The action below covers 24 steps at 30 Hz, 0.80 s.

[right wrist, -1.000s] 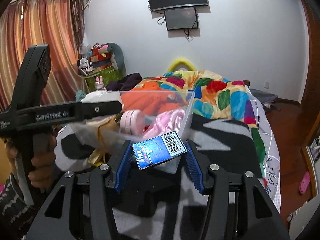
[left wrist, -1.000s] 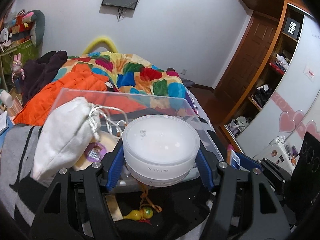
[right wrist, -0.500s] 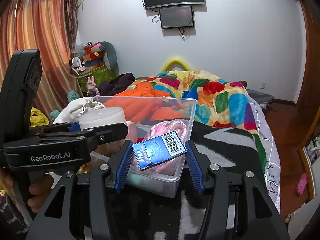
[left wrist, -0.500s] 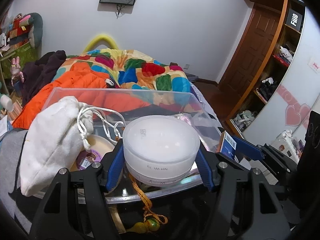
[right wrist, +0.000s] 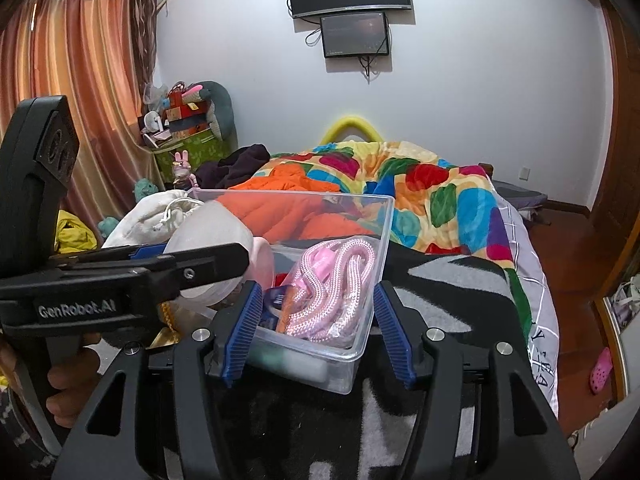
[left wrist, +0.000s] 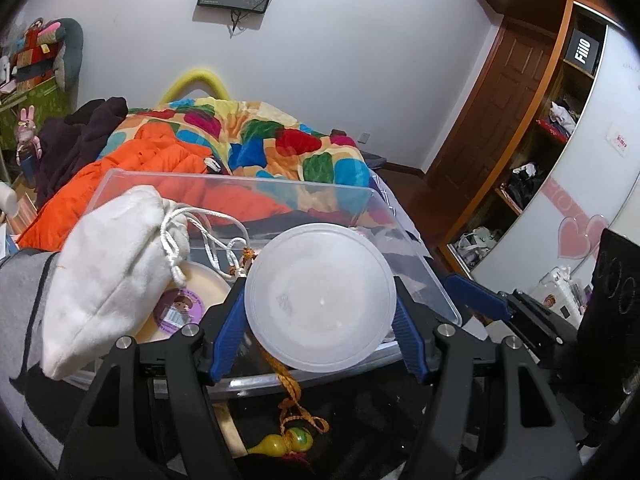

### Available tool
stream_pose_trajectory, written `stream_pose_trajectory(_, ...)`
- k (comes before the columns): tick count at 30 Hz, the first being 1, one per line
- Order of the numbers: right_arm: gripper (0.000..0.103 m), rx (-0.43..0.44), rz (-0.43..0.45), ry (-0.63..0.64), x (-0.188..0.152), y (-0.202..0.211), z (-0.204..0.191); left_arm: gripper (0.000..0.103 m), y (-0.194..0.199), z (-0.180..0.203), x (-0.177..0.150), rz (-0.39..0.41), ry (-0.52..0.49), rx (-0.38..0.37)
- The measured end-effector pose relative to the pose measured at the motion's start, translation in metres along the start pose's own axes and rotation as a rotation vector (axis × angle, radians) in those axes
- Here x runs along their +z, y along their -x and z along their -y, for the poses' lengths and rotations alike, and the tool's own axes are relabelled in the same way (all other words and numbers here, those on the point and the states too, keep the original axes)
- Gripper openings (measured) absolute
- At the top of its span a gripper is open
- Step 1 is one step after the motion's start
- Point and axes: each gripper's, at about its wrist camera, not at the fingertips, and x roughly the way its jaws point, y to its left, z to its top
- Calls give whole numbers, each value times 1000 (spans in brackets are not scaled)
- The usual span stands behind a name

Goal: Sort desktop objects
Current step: 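Open both grippers to drop the white container and Max box into the clear box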

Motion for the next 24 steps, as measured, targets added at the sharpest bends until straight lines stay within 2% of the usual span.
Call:
stream_pose_trajectory(7,54,18,0,-22,-4,11,0,72,10,6,5,29,-20,-6)
stream_pose_trajectory(18,54,36,-2,-6,-13,26,-12,73,43,22,-11,89,-157,136)
stream_pose_trajectory(24,56,58,-22,-1,-22,28,-22,76,57,8,-26,81,-163,186)
